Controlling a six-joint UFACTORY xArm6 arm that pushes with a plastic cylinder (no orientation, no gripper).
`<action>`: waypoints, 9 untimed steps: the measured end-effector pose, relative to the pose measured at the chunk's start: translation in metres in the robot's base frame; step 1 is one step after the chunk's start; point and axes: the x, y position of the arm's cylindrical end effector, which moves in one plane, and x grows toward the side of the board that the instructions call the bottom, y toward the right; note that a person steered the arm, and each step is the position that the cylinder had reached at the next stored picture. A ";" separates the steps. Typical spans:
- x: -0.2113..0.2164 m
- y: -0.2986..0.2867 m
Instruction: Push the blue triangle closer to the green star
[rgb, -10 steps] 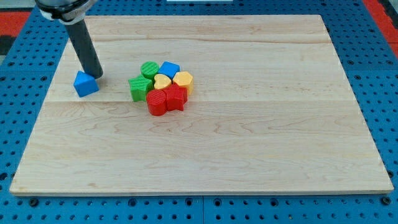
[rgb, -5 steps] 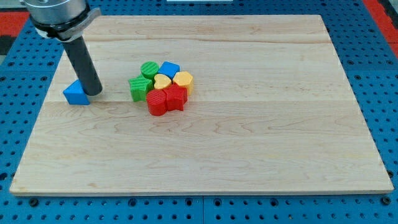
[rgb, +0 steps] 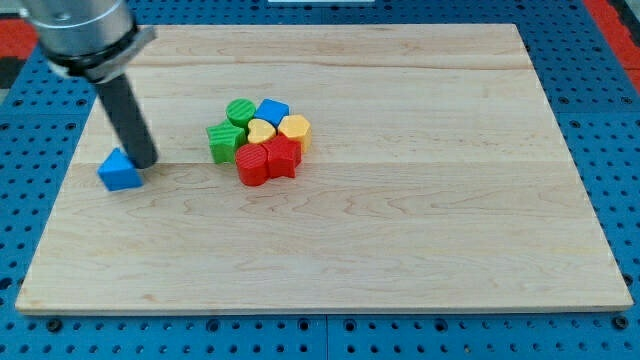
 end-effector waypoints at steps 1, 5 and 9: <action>-0.005 -0.056; 0.030 0.013; 0.023 0.068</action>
